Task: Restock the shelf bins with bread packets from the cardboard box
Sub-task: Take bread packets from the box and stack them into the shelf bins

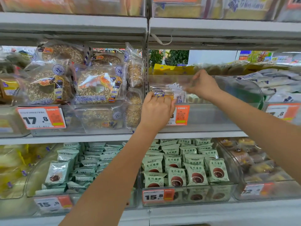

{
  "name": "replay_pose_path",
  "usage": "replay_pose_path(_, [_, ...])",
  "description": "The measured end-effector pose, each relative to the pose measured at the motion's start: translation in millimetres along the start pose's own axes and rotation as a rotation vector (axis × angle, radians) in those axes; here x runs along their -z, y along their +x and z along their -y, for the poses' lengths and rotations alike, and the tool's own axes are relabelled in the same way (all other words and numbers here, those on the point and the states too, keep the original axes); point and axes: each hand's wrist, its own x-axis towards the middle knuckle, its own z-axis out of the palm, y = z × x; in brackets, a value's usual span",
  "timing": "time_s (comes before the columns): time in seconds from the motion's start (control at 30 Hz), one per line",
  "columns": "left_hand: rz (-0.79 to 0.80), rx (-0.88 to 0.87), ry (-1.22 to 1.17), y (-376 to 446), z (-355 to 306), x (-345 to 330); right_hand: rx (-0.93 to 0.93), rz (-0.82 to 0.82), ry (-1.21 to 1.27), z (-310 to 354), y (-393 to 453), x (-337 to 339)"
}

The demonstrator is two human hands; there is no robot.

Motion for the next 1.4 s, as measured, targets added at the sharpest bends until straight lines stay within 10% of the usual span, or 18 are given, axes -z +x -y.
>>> replay_pose_path(0.3, [0.083,-0.301,-0.098,-139,-49,57,0.357,-0.423,0.125,-59,-180,-22])
replay_pose_path(0.43, [0.361,-0.234,-0.197,-234,-91,74,0.168,-0.049,0.041,-118,-278,-78])
replay_pose_path(0.67, [1.303,-0.004,-0.241,-352,-134,112,-0.158,0.683,-0.228,-203,-397,-158])
replay_pose_path(1.17, [1.665,0.148,-0.38,-422,-156,130,-0.487,1.529,-0.47,-253,-487,-211])
replay_pose_path(1.4, [1.688,0.18,-0.406,-425,-149,134,-0.339,1.38,-0.564,-252,-500,-220])
